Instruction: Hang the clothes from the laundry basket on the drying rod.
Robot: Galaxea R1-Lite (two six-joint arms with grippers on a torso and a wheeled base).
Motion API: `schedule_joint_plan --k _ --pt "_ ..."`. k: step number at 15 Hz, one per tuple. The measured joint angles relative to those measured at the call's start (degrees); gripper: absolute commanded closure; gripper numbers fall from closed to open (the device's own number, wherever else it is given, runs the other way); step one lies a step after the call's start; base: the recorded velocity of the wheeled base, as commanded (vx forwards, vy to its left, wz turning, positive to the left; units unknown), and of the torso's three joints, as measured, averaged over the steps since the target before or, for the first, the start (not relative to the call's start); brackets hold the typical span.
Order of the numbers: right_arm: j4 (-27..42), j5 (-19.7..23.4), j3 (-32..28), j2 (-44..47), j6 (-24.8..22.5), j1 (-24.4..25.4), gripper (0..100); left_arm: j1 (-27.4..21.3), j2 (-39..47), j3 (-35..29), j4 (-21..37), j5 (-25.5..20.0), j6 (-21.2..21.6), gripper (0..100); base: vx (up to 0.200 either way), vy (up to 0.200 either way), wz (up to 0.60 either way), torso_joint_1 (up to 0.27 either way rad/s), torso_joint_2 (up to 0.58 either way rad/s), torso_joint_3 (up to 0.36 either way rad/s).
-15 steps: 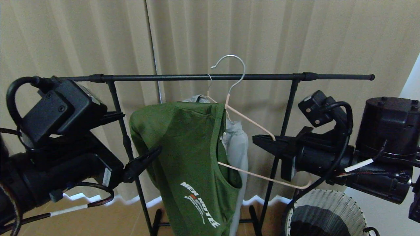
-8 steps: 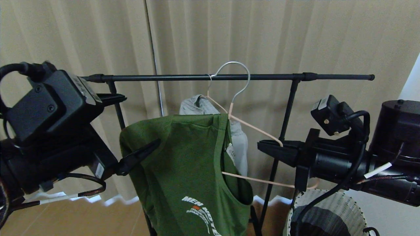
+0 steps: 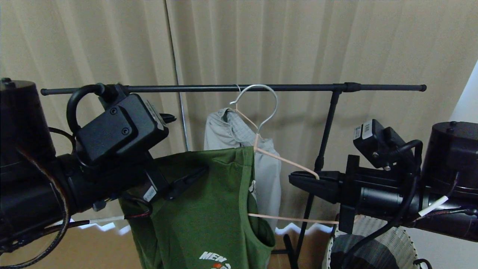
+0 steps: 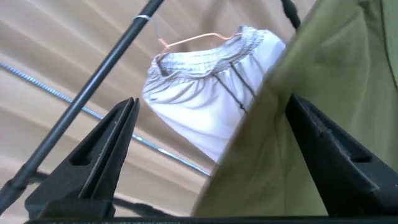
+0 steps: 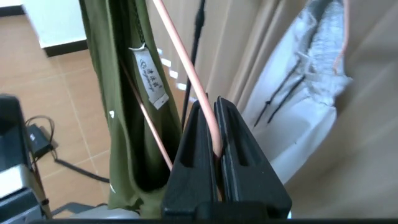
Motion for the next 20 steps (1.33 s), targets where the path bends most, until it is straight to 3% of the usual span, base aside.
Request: schedule_joint_plan --k 7,8,19,20 --pt "-0.1 0.4 0.2 -0.1 0.0 1.4 100 -0.4 0.7 0.3 0.0 0.0 0.0 0 0.000 0.000 0.00 0.000 0.00 0.000" --pt "-0.2 0.4 0.3 -0.2 0.0 1.4 100 -0.4 0.8 0.4 0.0 0.0 0.0 100 0.000 0.000 0.00 0.000 0.00 0.000" --pt "-2.7 1.4 1.8 -0.5 -0.1 1.4 100 -0.4 0.6 2.2 -0.4 0.1 -0.3 100 0.000 0.000 0.00 0.000 0.00 0.000" --pt "-2.7 1.3 1.8 -0.5 -0.2 1.4 0 -0.3 0.5 2.5 -0.7 0.1 -0.3 100 0.000 0.000 0.00 0.000 0.00 0.000"
